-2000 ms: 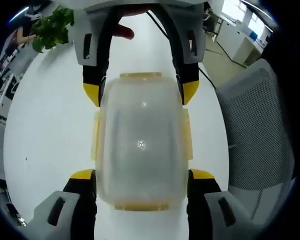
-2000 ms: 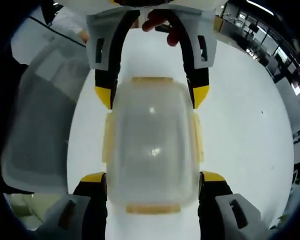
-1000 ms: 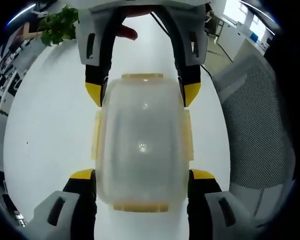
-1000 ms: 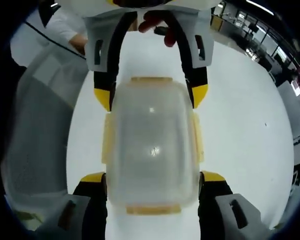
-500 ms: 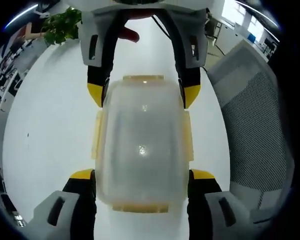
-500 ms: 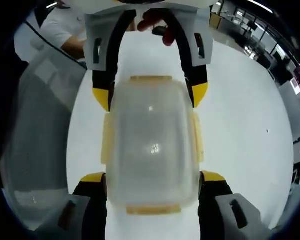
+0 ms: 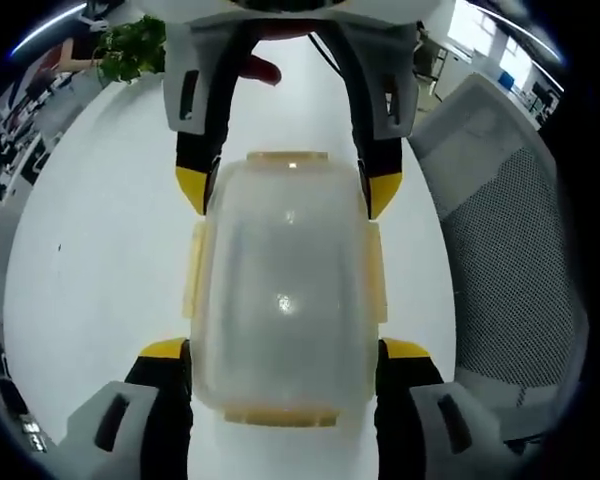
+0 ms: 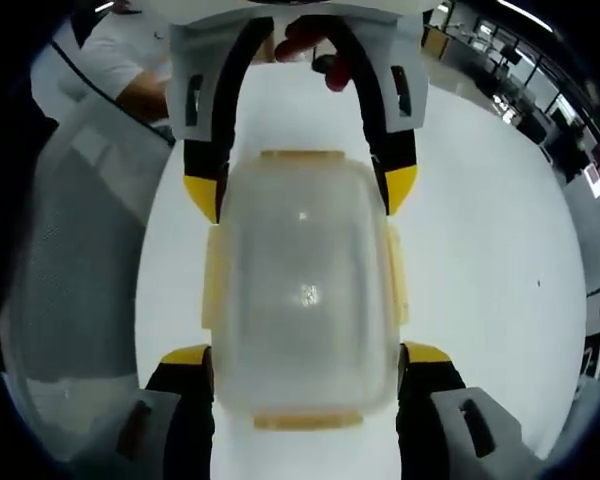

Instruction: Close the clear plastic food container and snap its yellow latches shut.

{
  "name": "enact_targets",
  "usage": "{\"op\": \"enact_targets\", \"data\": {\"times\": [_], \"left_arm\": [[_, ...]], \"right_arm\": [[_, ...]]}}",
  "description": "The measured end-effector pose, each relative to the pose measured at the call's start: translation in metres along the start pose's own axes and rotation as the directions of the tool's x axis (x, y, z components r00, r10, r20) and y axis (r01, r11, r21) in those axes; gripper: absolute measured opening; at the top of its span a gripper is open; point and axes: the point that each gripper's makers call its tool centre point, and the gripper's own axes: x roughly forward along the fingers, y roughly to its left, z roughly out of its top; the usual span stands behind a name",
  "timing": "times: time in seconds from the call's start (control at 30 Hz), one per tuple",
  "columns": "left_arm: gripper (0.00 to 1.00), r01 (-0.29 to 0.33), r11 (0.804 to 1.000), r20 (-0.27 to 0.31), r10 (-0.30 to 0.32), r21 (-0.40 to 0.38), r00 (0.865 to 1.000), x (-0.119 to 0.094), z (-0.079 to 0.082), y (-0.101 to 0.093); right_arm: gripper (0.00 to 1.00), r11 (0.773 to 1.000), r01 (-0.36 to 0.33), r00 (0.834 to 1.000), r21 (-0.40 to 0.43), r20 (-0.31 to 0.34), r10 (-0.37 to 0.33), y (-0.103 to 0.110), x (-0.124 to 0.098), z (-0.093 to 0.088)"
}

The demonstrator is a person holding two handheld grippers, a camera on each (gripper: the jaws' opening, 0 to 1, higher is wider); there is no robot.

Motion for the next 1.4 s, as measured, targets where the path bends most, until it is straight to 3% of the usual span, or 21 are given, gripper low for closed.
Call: {"op": "enact_targets", "data": {"times": [0.27, 0.53, 1.4], "left_arm": [[0.75, 0.0, 1.0, -0.005, 0.0, -0.003, 1.0, -0.005, -0.013, 0.0], [0.75, -0.006, 1.0, -0.002, 0.006, -0.005, 1.0, -0.004, -0.012, 0.001], [0.76, -0.003, 1.0, 0.04, 0.004, -0.011, 0.999, -0.003, -0.009, 0.016]], "right_arm": [[0.75, 1.0, 0.002, 1.0, 0.001, -0.005, -0.002, 0.002, 0.005, 0.013], [0.75, 1.0, 0.007, 1.0, 0.009, 0.023, -0.007, -0.001, 0.003, 0.013], [0.75, 1.0, 0.007, 1.0, 0.011, -0.003, -0.006, -0.015, 0.003, 0.01]]}}
